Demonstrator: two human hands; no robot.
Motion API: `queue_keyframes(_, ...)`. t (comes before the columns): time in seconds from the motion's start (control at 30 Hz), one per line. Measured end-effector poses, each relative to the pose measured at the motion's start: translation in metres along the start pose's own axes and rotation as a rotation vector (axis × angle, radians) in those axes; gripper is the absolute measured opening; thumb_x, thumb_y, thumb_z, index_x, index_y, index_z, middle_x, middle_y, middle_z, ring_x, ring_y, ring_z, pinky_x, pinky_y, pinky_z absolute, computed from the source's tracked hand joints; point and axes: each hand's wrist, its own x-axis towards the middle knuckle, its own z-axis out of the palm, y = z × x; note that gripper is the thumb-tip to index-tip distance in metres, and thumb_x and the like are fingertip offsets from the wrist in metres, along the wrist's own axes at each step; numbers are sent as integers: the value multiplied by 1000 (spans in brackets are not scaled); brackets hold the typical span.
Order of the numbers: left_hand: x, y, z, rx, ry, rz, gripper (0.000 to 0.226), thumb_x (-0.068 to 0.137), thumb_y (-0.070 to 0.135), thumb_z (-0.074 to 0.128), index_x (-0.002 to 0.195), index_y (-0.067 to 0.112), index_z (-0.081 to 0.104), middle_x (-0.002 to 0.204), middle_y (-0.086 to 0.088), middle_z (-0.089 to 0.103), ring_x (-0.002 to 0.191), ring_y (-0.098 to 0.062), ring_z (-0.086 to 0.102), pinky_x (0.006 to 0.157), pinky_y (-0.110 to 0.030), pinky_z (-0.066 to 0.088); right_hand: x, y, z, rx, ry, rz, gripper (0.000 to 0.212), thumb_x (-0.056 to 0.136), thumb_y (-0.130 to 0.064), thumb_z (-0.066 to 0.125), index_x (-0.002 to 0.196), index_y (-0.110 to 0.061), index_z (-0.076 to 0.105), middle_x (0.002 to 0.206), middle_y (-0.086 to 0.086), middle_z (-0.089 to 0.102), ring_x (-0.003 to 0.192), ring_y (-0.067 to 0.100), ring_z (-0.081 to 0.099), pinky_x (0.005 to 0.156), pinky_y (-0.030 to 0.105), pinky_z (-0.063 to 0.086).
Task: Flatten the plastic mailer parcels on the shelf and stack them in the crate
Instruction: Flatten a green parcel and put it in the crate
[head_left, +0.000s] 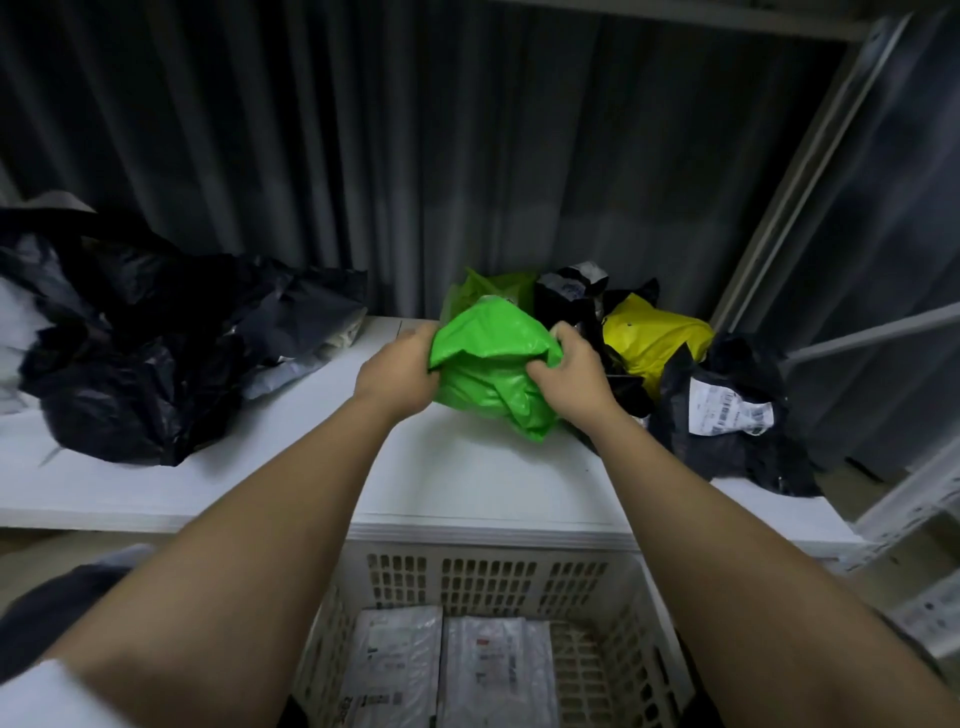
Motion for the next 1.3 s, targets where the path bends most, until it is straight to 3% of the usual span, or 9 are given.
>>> queue_keyframes(0.23,-2,1,6,473,125,39,54,86,3,49,136,16,36,127,-11,47,117,-34,45,84,-44,44,-9,-1,2,-483,-19,-145,27,84,-19,60,105,-11,46,105,10,58,95,33,56,63,33,30)
queue_keyframes(0.43,-9,-19,4,333,185,-155,70,79,25,62,140,15,29,137,-12,33,126,-33,33,99,-45,35,-15,-8,19,-494,57,-242,34,82,-15,62,112,-7,51,114,12,50,104,34,51,68,38,37)
queue_keyframes(0.53,-15,-16,5,273,114,3,93,77,39,70,150,30,13,150,-9,16,134,-31,23,104,-46,30,-23,-17,39,-507,3,-255,35,84,-14,60,117,-8,51,118,12,50,105,35,52,72,39,39)
queue_keyframes(0.63,-21,-10,10,409,144,138,74,80,32,66,144,32,31,148,-8,22,129,-32,27,97,-45,37,-31,-25,59,-446,-78,-294,39,84,-15,61,121,-11,52,121,10,51,106,35,52,80,41,42)
queue_keyframes(0.8,-22,-31,12,281,230,64,37,82,10,60,118,15,54,131,-9,41,119,-33,33,76,-45,46,-37,-14,58,-190,-167,-342,50,77,-32,62,123,-20,50,122,-2,50,113,22,49,90,37,45)
queue_keyframes(0.9,-19,-44,11,177,279,55,35,78,0,59,110,13,55,128,-9,42,117,-33,35,72,-43,43,-32,-3,45,-220,-80,-338,75,66,-37,54,139,-24,40,143,2,36,135,22,27,113,39,25)
queue_keyframes(1.03,-15,-53,10,85,313,102,35,72,-8,56,103,10,55,121,-8,43,111,-32,41,69,-34,39,-16,1,36,-360,-172,-243,93,70,-30,67,149,-37,19,158,3,8,144,26,8,117,43,14)
queue_keyframes(1.17,-13,-58,9,-100,280,168,38,66,-11,53,95,13,53,116,-5,42,110,-31,46,86,-40,46,-7,7,44,-461,-235,-209,63,82,-23,69,140,-25,45,150,5,29,130,29,39,100,34,39)
queue_keyframes(1.3,-19,-58,8,-47,158,158,48,69,17,68,114,18,53,139,-9,32,133,-29,28,109,-37,26,-8,16,52,-393,-63,-164,33,85,-15,66,118,-16,65,137,6,46,109,30,57,83,34,46)
